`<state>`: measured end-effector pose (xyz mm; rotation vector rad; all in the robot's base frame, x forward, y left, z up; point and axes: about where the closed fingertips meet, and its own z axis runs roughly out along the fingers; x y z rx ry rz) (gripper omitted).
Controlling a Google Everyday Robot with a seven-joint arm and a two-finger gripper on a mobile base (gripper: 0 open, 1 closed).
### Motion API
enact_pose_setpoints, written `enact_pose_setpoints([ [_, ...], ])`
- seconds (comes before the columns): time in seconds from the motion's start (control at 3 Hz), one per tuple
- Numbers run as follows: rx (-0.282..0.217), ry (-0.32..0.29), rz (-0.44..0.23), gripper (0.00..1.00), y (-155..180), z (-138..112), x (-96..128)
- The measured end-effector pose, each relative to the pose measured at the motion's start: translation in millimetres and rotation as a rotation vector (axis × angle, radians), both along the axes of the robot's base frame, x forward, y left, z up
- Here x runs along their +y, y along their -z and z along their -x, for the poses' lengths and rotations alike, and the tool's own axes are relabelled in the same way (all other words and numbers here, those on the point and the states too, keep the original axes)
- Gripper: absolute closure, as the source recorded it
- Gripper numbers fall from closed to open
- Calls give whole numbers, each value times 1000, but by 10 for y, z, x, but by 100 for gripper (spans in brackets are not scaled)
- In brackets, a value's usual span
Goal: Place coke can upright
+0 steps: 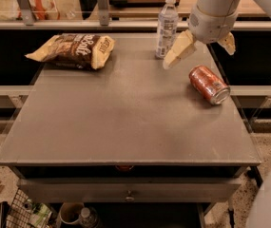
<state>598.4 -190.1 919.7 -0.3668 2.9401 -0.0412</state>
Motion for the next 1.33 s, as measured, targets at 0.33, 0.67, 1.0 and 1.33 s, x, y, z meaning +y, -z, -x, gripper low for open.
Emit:
enact_pose_setpoints([
  [0.33,0,0,0,0,0,1,0],
  [0.67,0,0,0,0,0,1,-1],
  [1.0,0,0,0,0,0,2,-1],
  [1.33,1,0,0,0,0,2,-1],
])
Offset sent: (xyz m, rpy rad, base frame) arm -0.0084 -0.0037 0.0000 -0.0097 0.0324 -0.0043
